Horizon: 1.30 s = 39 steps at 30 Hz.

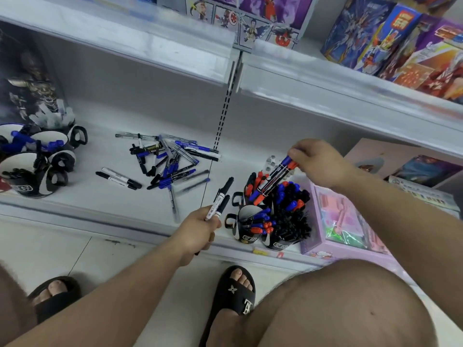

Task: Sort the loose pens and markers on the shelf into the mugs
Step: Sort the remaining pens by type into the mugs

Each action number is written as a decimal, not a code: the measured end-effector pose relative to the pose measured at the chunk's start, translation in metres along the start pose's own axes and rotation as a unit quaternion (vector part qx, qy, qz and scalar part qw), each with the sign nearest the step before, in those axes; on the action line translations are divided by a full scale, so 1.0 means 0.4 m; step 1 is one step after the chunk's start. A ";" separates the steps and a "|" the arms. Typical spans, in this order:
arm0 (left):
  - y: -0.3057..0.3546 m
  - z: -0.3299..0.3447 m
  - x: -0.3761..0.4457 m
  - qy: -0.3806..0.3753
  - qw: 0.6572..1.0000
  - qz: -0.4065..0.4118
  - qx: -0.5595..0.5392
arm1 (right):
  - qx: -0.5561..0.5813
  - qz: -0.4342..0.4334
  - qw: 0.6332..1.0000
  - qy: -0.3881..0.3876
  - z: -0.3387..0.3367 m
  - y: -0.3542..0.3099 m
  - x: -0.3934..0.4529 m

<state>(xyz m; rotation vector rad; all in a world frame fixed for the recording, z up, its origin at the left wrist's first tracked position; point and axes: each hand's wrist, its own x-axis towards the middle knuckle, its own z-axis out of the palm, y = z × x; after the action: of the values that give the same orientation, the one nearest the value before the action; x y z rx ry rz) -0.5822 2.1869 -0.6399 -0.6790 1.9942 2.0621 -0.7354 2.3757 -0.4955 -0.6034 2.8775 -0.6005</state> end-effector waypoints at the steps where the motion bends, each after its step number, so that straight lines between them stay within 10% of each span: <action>1: -0.005 0.008 0.005 0.001 1.000 -0.004 -0.017 | -0.021 0.003 1.000 0.004 -0.006 0.030 -0.012; 12: 0.017 0.105 0.062 -0.028 0.992 -0.008 -0.120 | 0.009 0.040 0.989 0.142 0.092 0.266 -0.140; 30: 0.017 0.092 0.062 -0.038 0.989 -0.008 -0.141 | 0.204 0.101 0.963 0.141 0.108 0.282 -0.155; 39: 0.019 0.049 0.049 -0.023 0.983 -0.012 -0.183 | -0.015 -0.118 0.988 0.098 0.193 0.208 -0.065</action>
<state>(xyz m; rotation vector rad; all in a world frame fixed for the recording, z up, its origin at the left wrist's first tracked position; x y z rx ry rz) -0.6063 2.2020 -0.6421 -0.7051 1.5855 2.4329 -0.7246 2.4290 -0.5985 -0.9499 3.0246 -0.6840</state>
